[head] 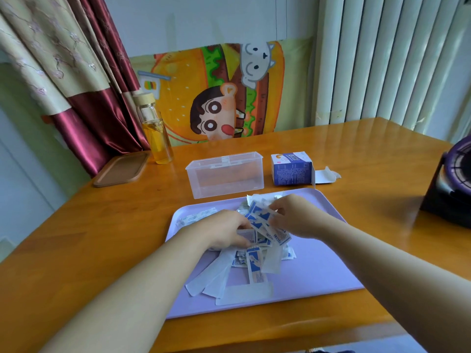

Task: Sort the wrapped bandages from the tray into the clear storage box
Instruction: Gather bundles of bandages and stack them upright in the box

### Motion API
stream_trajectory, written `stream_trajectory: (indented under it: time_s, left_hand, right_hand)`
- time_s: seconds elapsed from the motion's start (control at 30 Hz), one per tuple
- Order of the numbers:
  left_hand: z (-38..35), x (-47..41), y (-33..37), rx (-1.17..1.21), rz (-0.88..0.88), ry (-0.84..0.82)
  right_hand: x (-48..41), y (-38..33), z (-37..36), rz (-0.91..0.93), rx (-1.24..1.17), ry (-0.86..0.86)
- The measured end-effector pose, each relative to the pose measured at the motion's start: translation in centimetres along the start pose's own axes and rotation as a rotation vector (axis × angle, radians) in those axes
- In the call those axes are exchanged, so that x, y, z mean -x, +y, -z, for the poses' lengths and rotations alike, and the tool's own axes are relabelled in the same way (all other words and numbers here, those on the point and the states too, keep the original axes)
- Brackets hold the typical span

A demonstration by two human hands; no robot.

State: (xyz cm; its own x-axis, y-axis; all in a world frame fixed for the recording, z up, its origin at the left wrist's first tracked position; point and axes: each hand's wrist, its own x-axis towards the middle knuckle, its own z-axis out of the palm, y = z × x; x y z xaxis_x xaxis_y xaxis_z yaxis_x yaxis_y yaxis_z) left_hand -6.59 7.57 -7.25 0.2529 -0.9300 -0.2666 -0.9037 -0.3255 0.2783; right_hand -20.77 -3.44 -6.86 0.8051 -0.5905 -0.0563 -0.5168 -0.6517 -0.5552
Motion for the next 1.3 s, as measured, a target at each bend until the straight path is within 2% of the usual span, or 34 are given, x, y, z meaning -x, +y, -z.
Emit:
stream_trajectory:
  time_s: [0.17, 0.43, 0.57, 0.77, 1.1, 1.23, 1.3]
  left_hand:
    - [-0.1, 0.0, 0.4, 0.051, 0.019, -0.004]
    - [0.0, -0.2, 0.8, -0.043, 0.028, 0.001]
    - [-0.2, -0.1, 0.3, 0.028, 0.039, 0.016]
    - [-0.1, -0.2, 0.2, -0.013, 0.024, 0.018]
    - [0.7, 0.2, -0.6, 0.040, 0.008, 0.057]
    - [2.1, 1.0, -1.8, 0.091, 0.086, 0.091]
    - [2.5, 1.7, -2.5, 0.209, 0.151, 0.156]
  right_hand:
    - [-0.4, -0.9, -0.9, -0.013, 0.161, -0.049]
    - [-1.0, -0.7, -1.2, -0.061, 0.125, -0.062]
    - [-1.2, 0.3, -0.4, -0.118, -0.022, -0.040]
    - [-1.1, 1.6, 0.5, -0.216, -0.430, -0.046]
    - [-0.4, 2.9, 1.0, -0.249, -0.588, 0.001]
    - [-0.2, 3.2, 1.3, -0.241, -0.784, 0.059]
    - [-0.1, 3.1, 1.4, -0.220, -0.845, 0.082]
